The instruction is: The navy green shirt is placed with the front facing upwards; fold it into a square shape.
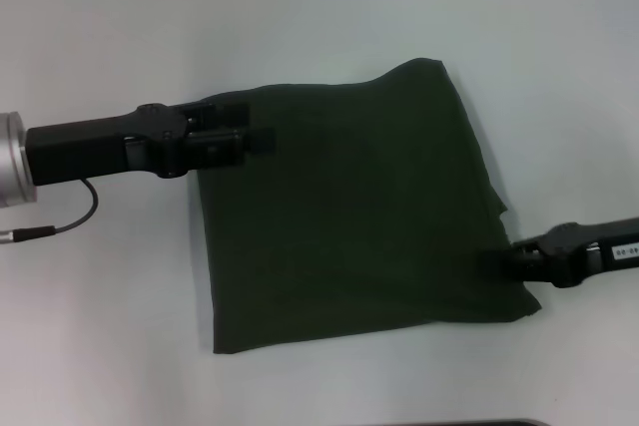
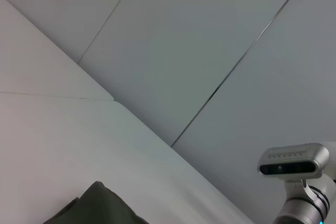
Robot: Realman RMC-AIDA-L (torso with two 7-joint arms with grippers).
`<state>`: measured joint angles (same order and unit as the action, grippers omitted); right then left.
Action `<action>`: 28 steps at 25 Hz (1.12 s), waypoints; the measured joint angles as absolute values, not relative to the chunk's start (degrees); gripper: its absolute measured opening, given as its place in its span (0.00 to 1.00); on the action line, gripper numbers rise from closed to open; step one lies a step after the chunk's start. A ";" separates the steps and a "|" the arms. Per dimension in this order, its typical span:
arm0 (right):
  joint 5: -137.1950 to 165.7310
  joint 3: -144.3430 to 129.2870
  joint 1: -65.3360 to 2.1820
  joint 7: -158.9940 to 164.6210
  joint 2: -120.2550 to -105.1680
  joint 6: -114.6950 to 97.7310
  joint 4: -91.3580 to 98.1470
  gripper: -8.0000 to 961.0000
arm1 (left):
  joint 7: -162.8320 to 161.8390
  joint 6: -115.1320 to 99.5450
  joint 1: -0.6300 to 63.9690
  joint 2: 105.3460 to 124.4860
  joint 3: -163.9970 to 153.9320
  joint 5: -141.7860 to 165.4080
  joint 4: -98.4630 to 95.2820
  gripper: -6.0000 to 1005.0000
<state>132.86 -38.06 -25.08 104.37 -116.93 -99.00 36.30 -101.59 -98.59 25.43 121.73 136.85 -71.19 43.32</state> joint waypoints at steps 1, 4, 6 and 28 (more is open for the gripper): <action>132.96 -38.03 -24.75 104.59 -116.78 -98.83 36.30 0.09 | -101.59 -98.44 25.47 121.76 136.85 -71.19 43.12 0.81; 133.02 -38.00 -23.82 105.39 -116.25 -97.66 36.30 0.09 | -101.59 -97.94 25.72 121.80 136.84 -71.19 42.71 0.81; 133.03 -37.95 -23.43 105.66 -116.05 -96.84 36.30 0.09 | -101.59 -97.72 25.87 121.82 136.85 -71.19 42.62 0.81; 133.07 -37.66 -22.87 107.20 -115.93 -91.85 36.34 0.09 | -101.61 -96.05 26.24 122.25 136.85 -71.19 42.53 0.81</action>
